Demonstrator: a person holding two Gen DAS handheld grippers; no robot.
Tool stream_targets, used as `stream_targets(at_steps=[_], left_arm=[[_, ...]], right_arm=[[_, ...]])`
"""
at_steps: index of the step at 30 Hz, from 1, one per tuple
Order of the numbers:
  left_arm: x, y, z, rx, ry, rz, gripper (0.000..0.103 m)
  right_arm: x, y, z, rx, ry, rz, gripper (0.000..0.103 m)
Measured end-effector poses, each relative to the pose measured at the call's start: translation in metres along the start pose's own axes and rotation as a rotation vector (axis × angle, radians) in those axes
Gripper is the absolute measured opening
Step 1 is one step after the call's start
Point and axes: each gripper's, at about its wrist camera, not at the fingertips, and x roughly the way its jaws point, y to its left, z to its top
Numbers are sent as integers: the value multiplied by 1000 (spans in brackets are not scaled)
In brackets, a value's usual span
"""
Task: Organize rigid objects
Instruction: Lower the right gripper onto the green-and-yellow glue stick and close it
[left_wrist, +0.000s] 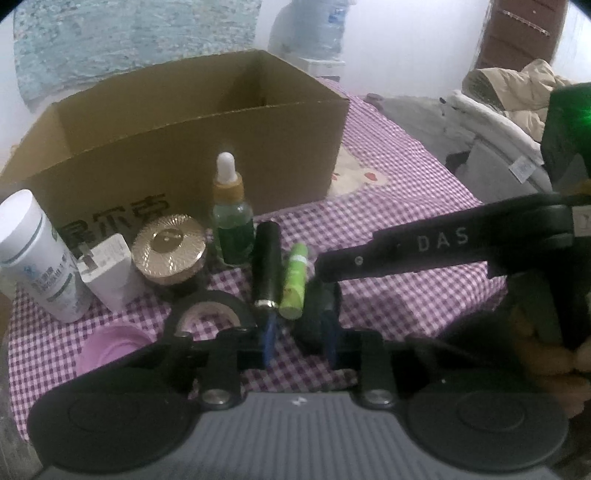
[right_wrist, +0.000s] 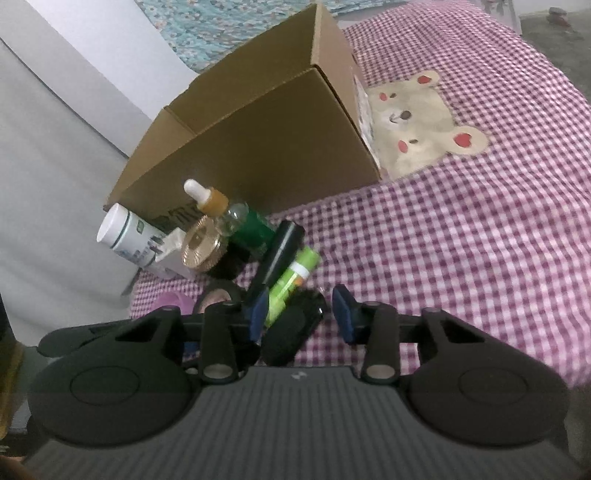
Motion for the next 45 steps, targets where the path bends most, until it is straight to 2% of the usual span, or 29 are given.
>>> stream_targets(at_steps=[4,12,18,21,31,35,39,45], left_arm=[[3,-1,4,23,-8,1,18],[19,-6,12,44,7,-8,18],[29,-5,17,52,32,-5,17],[32,-6,20,53,38,-2,17],[45,-1,36,14,75,-23,21],[45,0,38,0,78,-19,14],[49,-5,41,3,72,4,12],[50,-6,43,-6,57,-2,10]], right_arm=[[9,1,9,4,11,21,33],[35,-7,20,52,73,32,25],[43,-7,28,40,81,37,22],[47,-3,31,7,78,14,16],[51,-2,32,-24,63,28,12],[48,-8,32,-10,57,42,10],[44,-16,34,3,39,47,9],[32,-35,37,54,24,47,10]])
